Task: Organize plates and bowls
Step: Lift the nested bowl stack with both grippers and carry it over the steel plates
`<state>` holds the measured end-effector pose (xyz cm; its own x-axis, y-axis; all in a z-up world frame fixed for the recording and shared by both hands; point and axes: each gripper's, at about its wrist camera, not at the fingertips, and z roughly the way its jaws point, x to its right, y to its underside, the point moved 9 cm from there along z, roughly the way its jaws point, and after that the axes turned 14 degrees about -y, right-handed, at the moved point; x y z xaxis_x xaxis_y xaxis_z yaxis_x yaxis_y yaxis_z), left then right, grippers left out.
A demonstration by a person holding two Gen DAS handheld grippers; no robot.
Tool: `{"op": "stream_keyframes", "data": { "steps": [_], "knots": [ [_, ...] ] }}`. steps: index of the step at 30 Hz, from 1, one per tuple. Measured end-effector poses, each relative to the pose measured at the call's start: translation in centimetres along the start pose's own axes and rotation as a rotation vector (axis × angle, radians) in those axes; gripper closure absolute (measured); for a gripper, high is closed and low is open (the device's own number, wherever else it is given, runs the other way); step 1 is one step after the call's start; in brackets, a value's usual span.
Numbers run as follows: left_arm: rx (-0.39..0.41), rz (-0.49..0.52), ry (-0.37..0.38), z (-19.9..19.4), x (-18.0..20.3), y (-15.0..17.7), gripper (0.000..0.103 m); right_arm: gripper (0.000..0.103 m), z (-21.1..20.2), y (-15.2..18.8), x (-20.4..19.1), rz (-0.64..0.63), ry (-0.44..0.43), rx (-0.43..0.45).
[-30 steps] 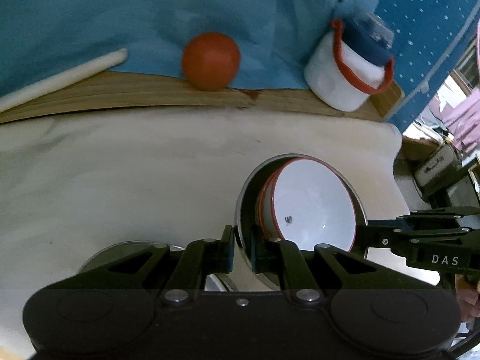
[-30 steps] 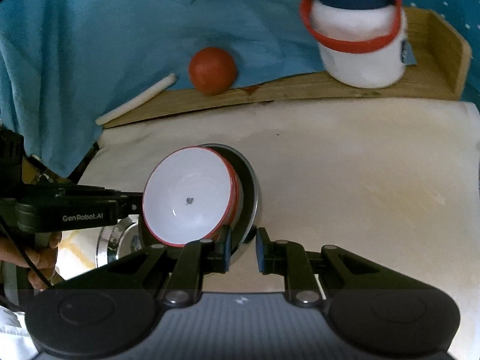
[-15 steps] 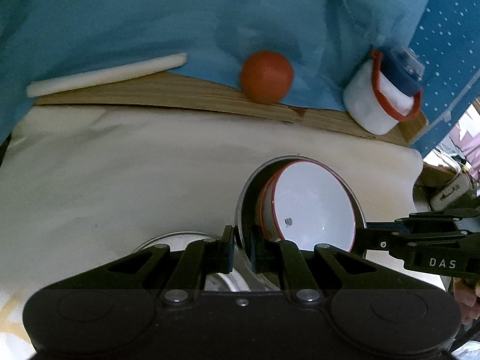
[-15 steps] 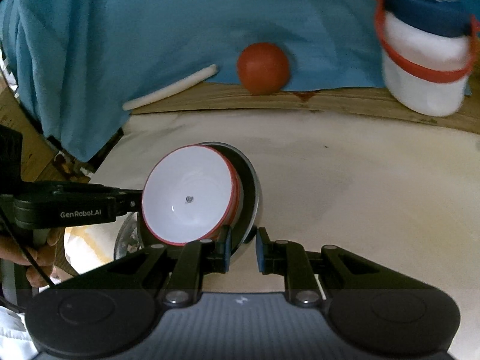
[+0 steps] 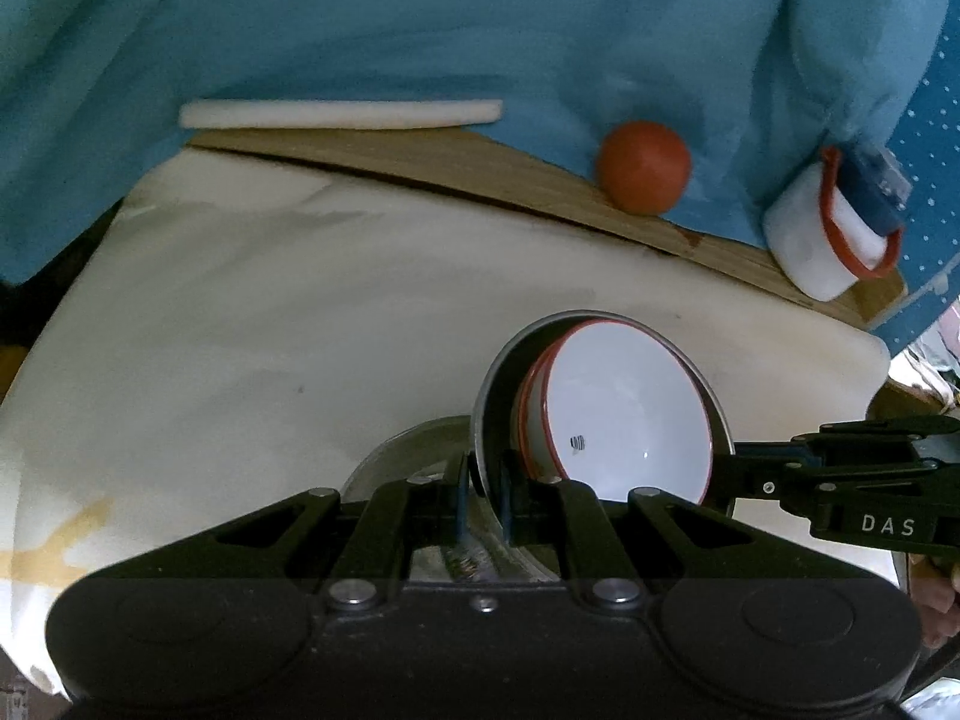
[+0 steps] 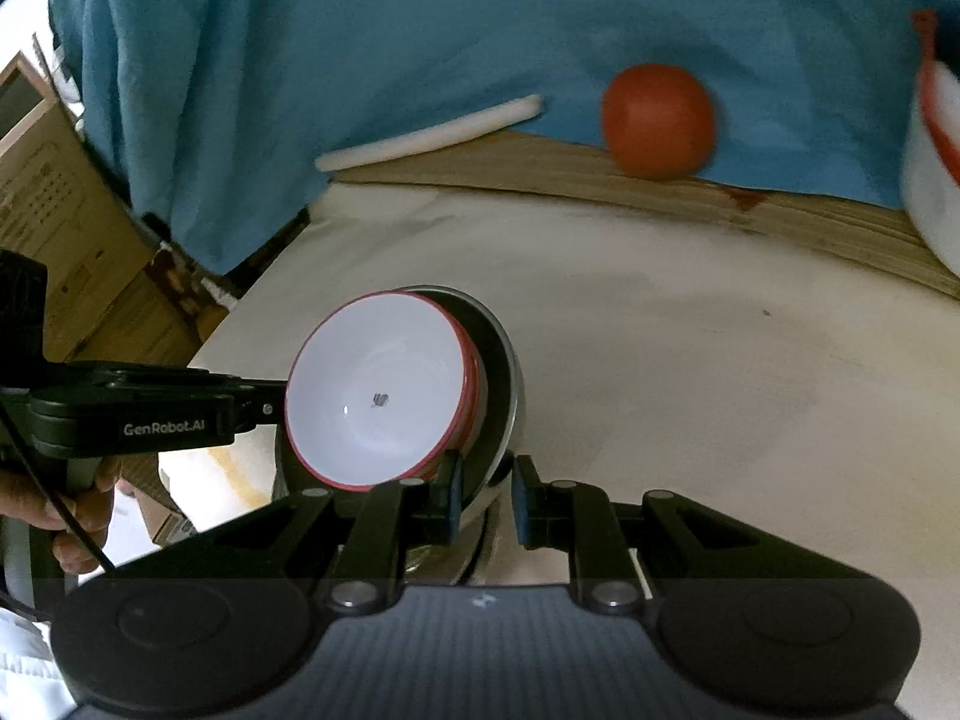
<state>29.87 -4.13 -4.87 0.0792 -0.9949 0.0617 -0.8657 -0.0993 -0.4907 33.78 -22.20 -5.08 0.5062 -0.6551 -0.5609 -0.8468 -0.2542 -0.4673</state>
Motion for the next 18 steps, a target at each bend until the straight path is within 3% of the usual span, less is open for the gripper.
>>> {"op": "stream_keyframes", "data": {
  "steps": [18],
  "knots": [
    [-0.035, -0.073, -0.046, -0.3, -3.1, 1.7, 0.093, 0.084, 3.4, 0.1, -2.4, -0.049, -0.044, -0.086]
  ]
}}
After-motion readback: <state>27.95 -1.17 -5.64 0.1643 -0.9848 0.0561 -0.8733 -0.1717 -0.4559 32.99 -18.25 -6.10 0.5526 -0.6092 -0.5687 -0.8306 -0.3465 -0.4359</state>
